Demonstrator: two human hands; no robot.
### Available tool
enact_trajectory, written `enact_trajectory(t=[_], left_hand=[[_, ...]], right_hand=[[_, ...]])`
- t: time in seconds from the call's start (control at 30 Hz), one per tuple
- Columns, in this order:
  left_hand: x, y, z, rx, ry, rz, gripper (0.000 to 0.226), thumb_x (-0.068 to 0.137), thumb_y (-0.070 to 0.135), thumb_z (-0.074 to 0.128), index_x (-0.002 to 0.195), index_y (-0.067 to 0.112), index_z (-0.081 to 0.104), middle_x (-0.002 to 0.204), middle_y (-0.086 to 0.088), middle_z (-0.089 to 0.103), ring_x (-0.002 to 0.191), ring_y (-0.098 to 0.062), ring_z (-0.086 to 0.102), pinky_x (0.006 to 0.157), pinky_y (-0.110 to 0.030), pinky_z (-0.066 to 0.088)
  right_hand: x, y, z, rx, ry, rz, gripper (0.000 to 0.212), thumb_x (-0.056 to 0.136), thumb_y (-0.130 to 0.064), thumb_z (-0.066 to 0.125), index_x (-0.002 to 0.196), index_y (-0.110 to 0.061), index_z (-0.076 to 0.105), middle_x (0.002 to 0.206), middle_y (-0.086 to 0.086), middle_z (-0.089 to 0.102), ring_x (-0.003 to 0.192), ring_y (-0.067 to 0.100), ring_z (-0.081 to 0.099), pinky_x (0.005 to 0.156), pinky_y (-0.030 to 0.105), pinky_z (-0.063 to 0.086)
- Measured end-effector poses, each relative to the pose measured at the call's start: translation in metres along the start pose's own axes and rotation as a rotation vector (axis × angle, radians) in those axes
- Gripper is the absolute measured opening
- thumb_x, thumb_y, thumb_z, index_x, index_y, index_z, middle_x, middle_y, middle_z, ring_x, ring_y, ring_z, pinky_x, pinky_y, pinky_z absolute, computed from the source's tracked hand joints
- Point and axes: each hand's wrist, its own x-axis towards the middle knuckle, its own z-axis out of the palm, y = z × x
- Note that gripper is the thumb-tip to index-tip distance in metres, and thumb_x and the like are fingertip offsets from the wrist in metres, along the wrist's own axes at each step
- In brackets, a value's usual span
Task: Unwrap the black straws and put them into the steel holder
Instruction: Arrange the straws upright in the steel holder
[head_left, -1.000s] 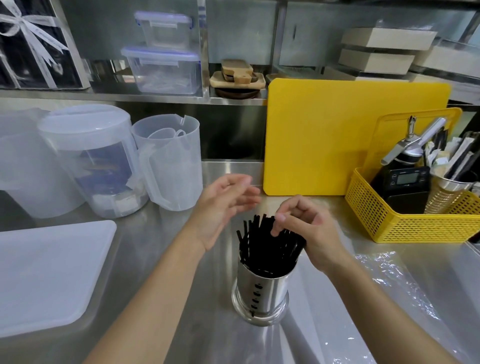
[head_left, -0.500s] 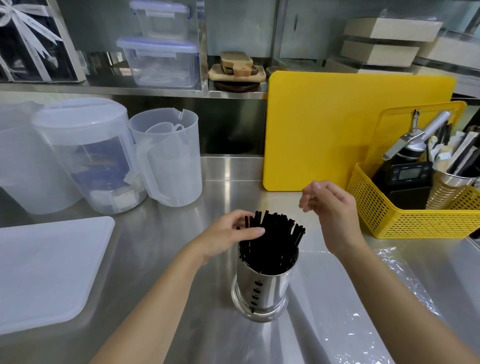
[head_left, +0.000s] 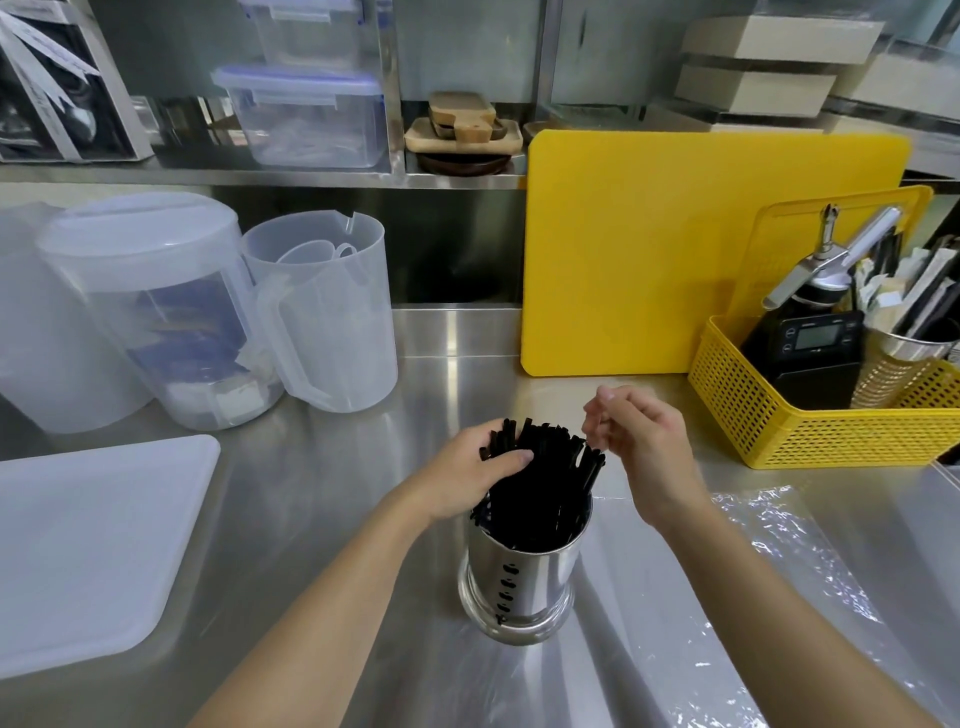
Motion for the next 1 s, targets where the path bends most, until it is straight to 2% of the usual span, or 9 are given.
enact_trajectory(t=[0.27, 0.53, 0.67, 0.73, 0.77, 0.83, 0.9, 1.0], left_hand=[[-0.004, 0.003, 0.002, -0.007, 0.013, 0.022, 0.014, 0.094, 0.012, 0.047, 0.098, 0.02, 0.059, 0.081, 0.008, 0.061, 0.068, 0.009, 0.059, 0.065, -0.008, 0.043], [-0.008, 0.006, 0.001, -0.054, 0.14, 0.027, 0.019, 0.095, 0.01, 0.045, 0.084, 0.022, 0.055, 0.071, 0.01, 0.056, 0.059, 0.01, 0.056, 0.058, -0.005, 0.041], [-0.005, 0.01, -0.003, 0.021, 0.219, 0.017, 0.021, 0.094, 0.01, 0.044, 0.081, 0.022, 0.055, 0.077, 0.006, 0.056, 0.071, -0.001, 0.053, 0.061, -0.004, 0.04], [-0.004, 0.015, -0.005, 0.041, 0.234, 0.035, 0.022, 0.095, 0.011, 0.044, 0.082, 0.024, 0.055, 0.085, 0.008, 0.06, 0.082, -0.003, 0.056, 0.07, -0.003, 0.04], [-0.004, 0.019, -0.007, 0.024, 0.249, 0.059, 0.021, 0.095, 0.012, 0.044, 0.084, 0.025, 0.056, 0.092, 0.008, 0.063, 0.092, -0.005, 0.058, 0.081, -0.006, 0.04], [-0.004, 0.029, -0.013, -0.042, 0.278, 0.125, 0.018, 0.096, 0.014, 0.043, 0.088, 0.023, 0.055, 0.104, 0.006, 0.066, 0.108, -0.011, 0.06, 0.099, -0.023, 0.039], [-0.005, 0.046, -0.021, -0.111, 0.326, 0.213, 0.017, 0.097, 0.013, 0.04, 0.089, 0.021, 0.053, 0.102, 0.004, 0.069, 0.105, -0.015, 0.065, 0.101, -0.031, 0.041], [-0.007, 0.078, -0.036, -0.308, 0.407, 0.405, 0.02, 0.097, 0.008, 0.037, 0.088, 0.016, 0.053, 0.083, 0.001, 0.073, 0.086, -0.022, 0.07, 0.091, -0.037, 0.052]], right_hand=[[0.005, 0.007, -0.004, -0.002, 0.022, 0.035, 0.027, 0.092, -0.012, 0.05, 0.068, -0.005, 0.06, 0.051, -0.001, 0.059, 0.047, 0.012, 0.05, 0.05, 0.022, 0.041], [0.008, 0.01, -0.006, 0.015, 0.037, 0.058, 0.029, 0.093, -0.013, 0.05, 0.067, -0.005, 0.06, 0.054, 0.004, 0.058, 0.045, 0.014, 0.048, 0.048, 0.023, 0.04], [0.007, 0.015, -0.005, 0.003, 0.046, 0.081, 0.029, 0.093, -0.012, 0.049, 0.067, -0.004, 0.059, 0.052, 0.002, 0.058, 0.044, 0.013, 0.048, 0.048, 0.023, 0.039], [0.006, 0.016, -0.006, -0.002, 0.047, 0.084, 0.029, 0.093, -0.012, 0.049, 0.067, -0.004, 0.059, 0.052, 0.002, 0.058, 0.045, 0.013, 0.049, 0.049, 0.024, 0.039], [0.006, 0.016, -0.006, -0.005, 0.049, 0.083, 0.028, 0.093, -0.012, 0.049, 0.068, -0.004, 0.059, 0.052, 0.002, 0.058, 0.046, 0.013, 0.049, 0.049, 0.023, 0.039], [0.007, 0.013, -0.008, -0.012, 0.056, 0.069, 0.027, 0.093, -0.012, 0.049, 0.069, -0.003, 0.059, 0.052, 0.001, 0.059, 0.046, 0.013, 0.049, 0.05, 0.023, 0.04], [0.009, 0.006, -0.009, -0.006, 0.062, 0.022, 0.027, 0.093, -0.011, 0.049, 0.069, -0.003, 0.059, 0.052, 0.0, 0.059, 0.048, 0.013, 0.05, 0.052, 0.025, 0.039], [0.012, -0.017, -0.005, 0.012, 0.023, -0.129, 0.024, 0.092, -0.01, 0.049, 0.071, -0.005, 0.059, 0.056, -0.002, 0.06, 0.055, 0.015, 0.05, 0.057, 0.026, 0.039]])
